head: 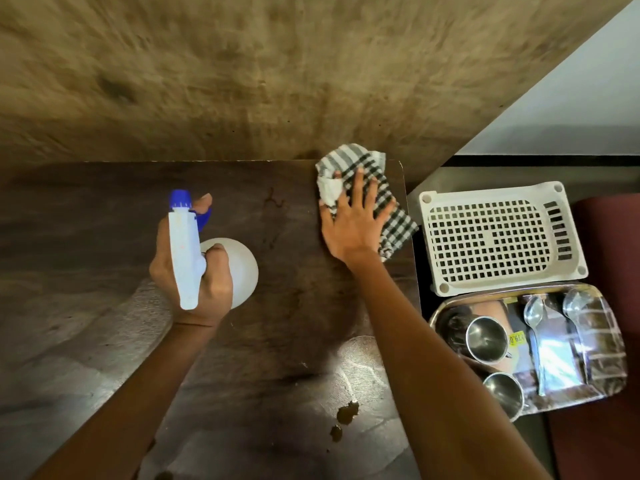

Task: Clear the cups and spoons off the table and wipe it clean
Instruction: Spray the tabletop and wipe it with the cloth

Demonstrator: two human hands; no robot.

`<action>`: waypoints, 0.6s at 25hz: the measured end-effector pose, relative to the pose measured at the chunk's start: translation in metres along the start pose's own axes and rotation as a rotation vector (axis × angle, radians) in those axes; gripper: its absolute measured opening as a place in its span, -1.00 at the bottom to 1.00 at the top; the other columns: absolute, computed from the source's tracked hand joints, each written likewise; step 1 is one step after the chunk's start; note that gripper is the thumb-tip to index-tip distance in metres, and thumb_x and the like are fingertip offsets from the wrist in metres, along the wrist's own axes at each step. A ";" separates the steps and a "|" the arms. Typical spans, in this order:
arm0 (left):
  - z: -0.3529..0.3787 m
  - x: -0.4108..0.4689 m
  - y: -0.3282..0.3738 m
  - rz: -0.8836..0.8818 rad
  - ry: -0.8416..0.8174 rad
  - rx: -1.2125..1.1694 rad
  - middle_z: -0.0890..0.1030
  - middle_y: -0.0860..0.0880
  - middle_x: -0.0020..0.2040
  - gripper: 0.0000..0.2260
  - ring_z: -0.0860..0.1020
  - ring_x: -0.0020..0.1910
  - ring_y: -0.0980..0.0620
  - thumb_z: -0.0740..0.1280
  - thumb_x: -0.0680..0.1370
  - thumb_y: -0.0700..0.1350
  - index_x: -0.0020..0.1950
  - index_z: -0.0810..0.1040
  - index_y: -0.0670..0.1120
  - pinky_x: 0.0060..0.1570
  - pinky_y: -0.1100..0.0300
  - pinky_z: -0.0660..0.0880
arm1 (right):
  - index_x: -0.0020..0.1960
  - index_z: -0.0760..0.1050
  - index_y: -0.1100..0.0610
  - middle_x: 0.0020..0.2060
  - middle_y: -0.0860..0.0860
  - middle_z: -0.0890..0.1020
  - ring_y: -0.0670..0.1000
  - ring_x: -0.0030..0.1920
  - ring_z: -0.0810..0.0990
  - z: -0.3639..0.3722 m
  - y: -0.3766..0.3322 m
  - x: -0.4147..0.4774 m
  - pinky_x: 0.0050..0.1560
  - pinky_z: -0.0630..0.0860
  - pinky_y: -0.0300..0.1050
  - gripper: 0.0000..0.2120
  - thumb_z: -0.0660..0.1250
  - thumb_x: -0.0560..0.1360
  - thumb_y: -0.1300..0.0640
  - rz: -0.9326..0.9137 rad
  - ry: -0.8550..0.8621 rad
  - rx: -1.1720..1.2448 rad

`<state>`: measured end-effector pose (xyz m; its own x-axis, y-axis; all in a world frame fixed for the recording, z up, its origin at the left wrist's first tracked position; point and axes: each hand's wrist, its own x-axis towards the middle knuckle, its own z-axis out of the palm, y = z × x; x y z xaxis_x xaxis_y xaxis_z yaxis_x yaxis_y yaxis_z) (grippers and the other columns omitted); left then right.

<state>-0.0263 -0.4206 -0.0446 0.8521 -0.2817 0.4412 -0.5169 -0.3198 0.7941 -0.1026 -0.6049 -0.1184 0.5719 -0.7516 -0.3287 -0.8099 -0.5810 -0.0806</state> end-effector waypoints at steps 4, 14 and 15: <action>-0.006 0.000 0.004 -0.103 -0.132 0.048 0.55 -0.31 -0.14 -0.67 0.45 -0.20 0.07 0.23 0.43 -0.24 0.02 0.42 -0.52 -0.11 0.66 0.32 | 0.52 -0.10 -0.11 0.53 0.06 -0.06 0.19 0.51 -0.11 0.032 -0.010 -0.089 0.38 -0.12 0.42 -0.40 -0.07 0.53 -0.22 -0.338 0.030 -0.084; -0.003 -0.004 -0.004 -0.351 -0.303 0.076 0.50 -0.08 -0.25 -0.46 0.39 -0.10 0.61 0.18 0.56 0.00 0.11 0.37 -0.54 -0.09 0.72 0.27 | 0.53 0.04 -0.01 0.53 0.07 -0.16 0.19 0.50 -0.23 -0.018 0.023 0.041 0.43 -0.21 0.28 -0.38 -0.15 0.56 -0.27 0.146 0.037 0.125; -0.004 -0.007 -0.013 -0.361 -0.202 0.035 0.53 -0.20 -0.19 -0.57 0.41 -0.03 0.57 0.25 0.51 -0.13 0.03 0.40 -0.56 -0.03 0.72 0.25 | 0.53 0.04 0.01 0.53 0.08 -0.17 0.20 0.49 -0.25 -0.026 0.015 0.057 0.43 -0.22 0.28 -0.37 -0.17 0.56 -0.27 0.185 0.044 0.125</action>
<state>-0.0256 -0.4111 -0.0563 0.9475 -0.3167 0.0437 -0.1937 -0.4597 0.8667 -0.0791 -0.6647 -0.1143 0.4154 -0.8560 -0.3078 -0.9096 -0.3911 -0.1401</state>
